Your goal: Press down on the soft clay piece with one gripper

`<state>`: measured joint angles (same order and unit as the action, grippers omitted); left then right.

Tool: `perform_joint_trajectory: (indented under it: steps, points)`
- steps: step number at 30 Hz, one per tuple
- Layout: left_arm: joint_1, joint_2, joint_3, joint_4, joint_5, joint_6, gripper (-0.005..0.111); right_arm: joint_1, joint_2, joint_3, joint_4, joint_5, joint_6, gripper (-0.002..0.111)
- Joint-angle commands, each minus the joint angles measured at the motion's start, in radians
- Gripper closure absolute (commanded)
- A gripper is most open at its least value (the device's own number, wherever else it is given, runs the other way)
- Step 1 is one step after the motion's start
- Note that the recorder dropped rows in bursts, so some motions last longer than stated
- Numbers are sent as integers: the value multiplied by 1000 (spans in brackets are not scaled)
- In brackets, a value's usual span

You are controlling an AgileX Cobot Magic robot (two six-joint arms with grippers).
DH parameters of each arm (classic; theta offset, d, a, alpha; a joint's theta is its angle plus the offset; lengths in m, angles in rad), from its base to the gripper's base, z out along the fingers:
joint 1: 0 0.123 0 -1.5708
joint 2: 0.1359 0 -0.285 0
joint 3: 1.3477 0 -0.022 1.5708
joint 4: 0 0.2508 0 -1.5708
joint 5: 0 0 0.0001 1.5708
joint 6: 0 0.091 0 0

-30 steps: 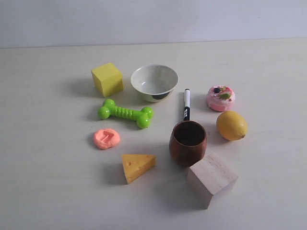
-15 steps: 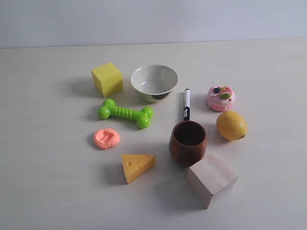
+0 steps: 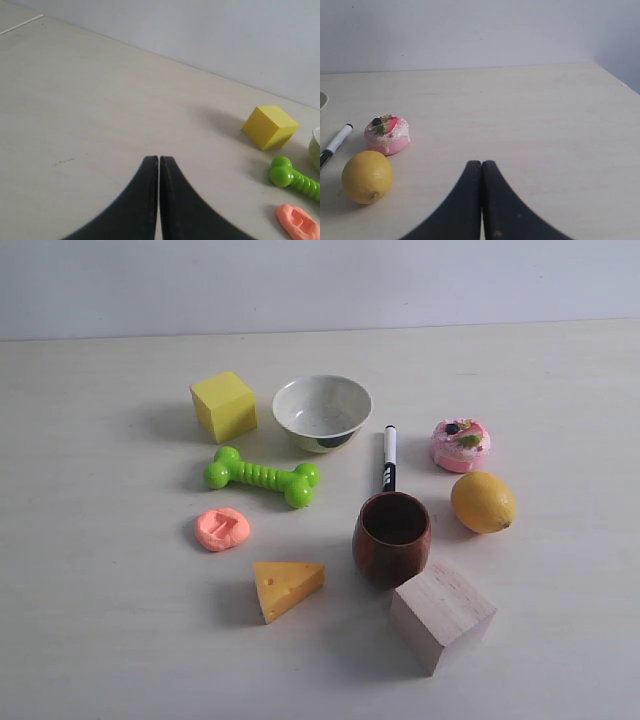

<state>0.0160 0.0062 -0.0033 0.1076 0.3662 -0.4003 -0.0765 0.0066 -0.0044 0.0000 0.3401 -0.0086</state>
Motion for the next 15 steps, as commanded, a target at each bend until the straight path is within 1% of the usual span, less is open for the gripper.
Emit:
perform_joint_trajectory:
  steps: [1, 4, 11, 15]
  points:
    - [1, -6, 3, -14, 2, 0, 103, -5, -7, 4, -7, -6, 1, 108]
    - [1, -6, 3, -8, 2, 31, 103, -5, -7, 4, -7, -6, 1, 108]
    - [1, -6, 3, -6, -1, 179, 103, -5, -7, 4, -7, -6, 1, 108]
    - [1, -6, 3, -10, -1, 183, 103, -5, -7, 4, -7, -6, 1, 108]
